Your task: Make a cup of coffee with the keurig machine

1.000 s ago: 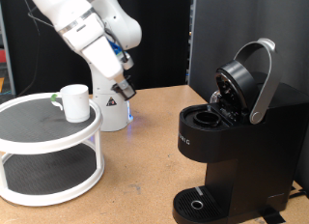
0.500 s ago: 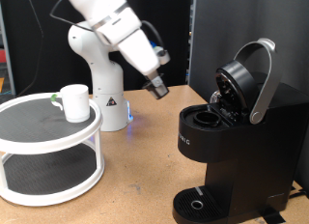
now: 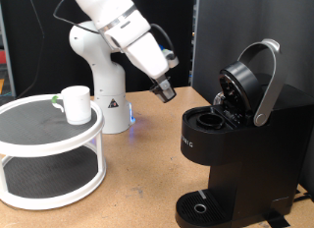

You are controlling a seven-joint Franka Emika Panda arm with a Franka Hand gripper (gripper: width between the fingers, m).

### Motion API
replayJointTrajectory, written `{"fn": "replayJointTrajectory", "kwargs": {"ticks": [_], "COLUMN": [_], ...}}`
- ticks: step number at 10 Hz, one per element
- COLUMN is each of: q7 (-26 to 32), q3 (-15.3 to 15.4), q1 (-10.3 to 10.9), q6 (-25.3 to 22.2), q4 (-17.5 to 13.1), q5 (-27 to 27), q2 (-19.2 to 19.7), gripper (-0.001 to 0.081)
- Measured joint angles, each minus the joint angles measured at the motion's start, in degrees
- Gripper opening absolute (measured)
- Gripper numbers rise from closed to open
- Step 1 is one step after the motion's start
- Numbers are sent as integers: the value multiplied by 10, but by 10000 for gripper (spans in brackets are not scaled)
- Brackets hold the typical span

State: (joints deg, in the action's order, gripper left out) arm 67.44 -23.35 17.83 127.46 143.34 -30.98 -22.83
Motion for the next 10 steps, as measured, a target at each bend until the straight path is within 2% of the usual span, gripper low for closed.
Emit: {"fn": "replayJointTrajectory", "kwargs": {"ticks": [3, 6, 10], "q7": [-8, -11, -26], "q3": [11, 16, 17], "q1": [26, 39, 39], "q6": [0, -18, -18], "q4": [-35, -76, -81], "q5": [-22, -32, -29], "q2": [22, 48, 54], "gripper": [475, 475, 475]}}
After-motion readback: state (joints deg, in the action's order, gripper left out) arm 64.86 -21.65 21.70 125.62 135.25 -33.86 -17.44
